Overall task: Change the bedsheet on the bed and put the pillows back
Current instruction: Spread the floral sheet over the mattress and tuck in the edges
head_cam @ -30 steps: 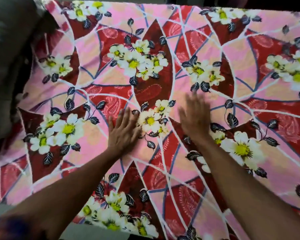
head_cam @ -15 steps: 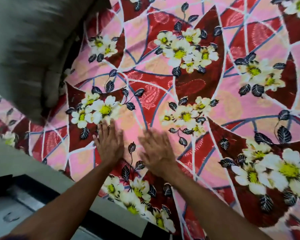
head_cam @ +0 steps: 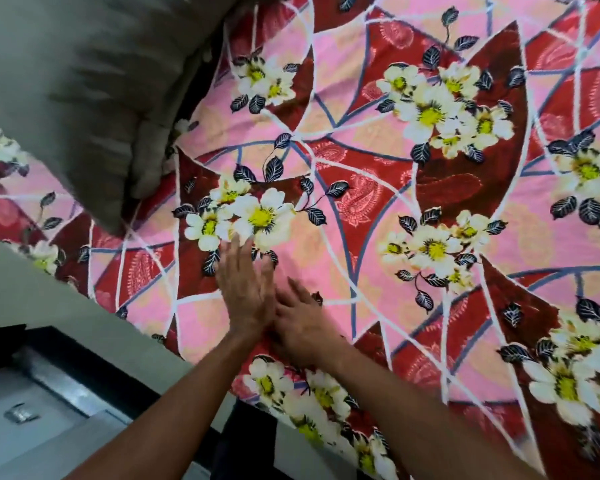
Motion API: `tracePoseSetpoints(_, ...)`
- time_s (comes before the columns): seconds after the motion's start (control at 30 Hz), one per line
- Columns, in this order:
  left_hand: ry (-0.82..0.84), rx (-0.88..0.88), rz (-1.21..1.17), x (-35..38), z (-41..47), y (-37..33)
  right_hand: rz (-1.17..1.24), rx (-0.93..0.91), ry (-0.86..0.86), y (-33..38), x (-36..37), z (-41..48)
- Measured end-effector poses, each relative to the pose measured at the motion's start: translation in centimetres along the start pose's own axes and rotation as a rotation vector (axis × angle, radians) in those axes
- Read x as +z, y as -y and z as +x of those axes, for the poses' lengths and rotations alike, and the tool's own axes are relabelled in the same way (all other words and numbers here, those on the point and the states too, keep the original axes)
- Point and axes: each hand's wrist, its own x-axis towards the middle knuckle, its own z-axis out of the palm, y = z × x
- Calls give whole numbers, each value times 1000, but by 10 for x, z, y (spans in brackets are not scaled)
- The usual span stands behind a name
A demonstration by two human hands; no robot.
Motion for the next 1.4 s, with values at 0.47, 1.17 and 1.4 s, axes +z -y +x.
tracePoseSetpoints(0.47, 324, 599, 453, 9, 212, 47, -227, 961, -313, -174, -83, 145)
tracePoseSetpoints(1.17, 194, 32, 422, -147, 103, 274, -174, 612, -163, 30, 27, 224)
tracePoseSetpoints(1.4, 150, -127, 320, -159, 79, 290, -175, 512, -47, 106, 73, 195)
